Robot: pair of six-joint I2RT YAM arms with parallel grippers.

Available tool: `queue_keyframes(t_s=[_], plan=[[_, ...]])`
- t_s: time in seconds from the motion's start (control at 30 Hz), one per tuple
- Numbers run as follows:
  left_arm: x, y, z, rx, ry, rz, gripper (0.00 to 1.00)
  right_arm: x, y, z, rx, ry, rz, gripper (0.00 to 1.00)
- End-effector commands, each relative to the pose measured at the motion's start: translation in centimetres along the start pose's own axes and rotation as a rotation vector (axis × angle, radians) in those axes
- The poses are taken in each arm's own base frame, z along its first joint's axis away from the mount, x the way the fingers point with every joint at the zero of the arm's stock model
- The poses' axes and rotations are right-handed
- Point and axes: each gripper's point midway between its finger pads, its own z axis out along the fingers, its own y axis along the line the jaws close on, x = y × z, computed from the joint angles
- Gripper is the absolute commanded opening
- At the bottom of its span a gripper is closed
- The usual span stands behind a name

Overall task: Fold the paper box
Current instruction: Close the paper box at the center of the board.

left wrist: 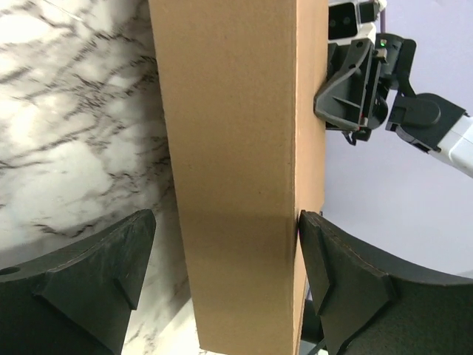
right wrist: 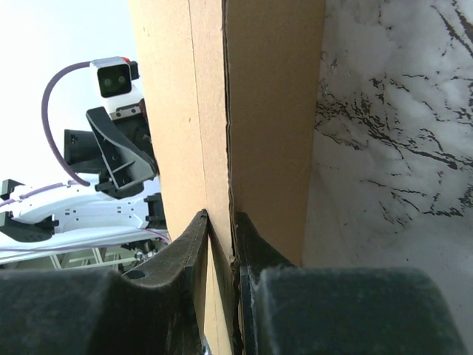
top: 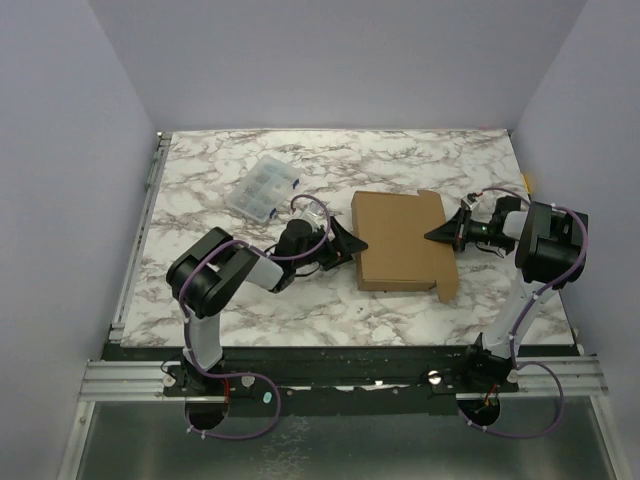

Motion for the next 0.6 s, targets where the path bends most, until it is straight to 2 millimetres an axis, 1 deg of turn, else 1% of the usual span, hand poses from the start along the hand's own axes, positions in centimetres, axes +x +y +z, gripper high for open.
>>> queue_keyframes(t_s=[0.0,0.07,0.17,0.27,0.4,0.5,0.57], plan=[[0.6,-2.8,0.6,0.106,0.021,-0.003,0.85,1.8,-6.8,-0.4,0.251,0.011,0.041,0.19],[0.6,-3.2,0.5,0.122,0.022,-0.008,0.85,1.8,-6.7,-0.4,0.249,0.011,0.041,0.19],[1.0,-2.7,0.8,0.114,0.033,-0.021,0.85,1.8,-6.7,-0.3,0.245,0.011,0.044,0.19],[1.7,-2.6,1.5,0.124,0.047,-0.036,0.84,1.7,-6.8,-0.3,0.244,0.011,0.043,0.19],[2.1,-2.8,2.7,0.136,0.047,-0.038,0.80,1.7,-6.6,-0.3,0.237,0.014,0.036,0.21],[2.0,-3.0,3.4,0.141,0.042,-0.026,0.75,1.7,-6.5,-0.3,0.229,0.016,0.024,0.22],[1.9,-3.1,3.6,0.147,0.038,-0.008,0.67,1.6,-6.1,-0.4,0.223,0.015,0.007,0.25]])
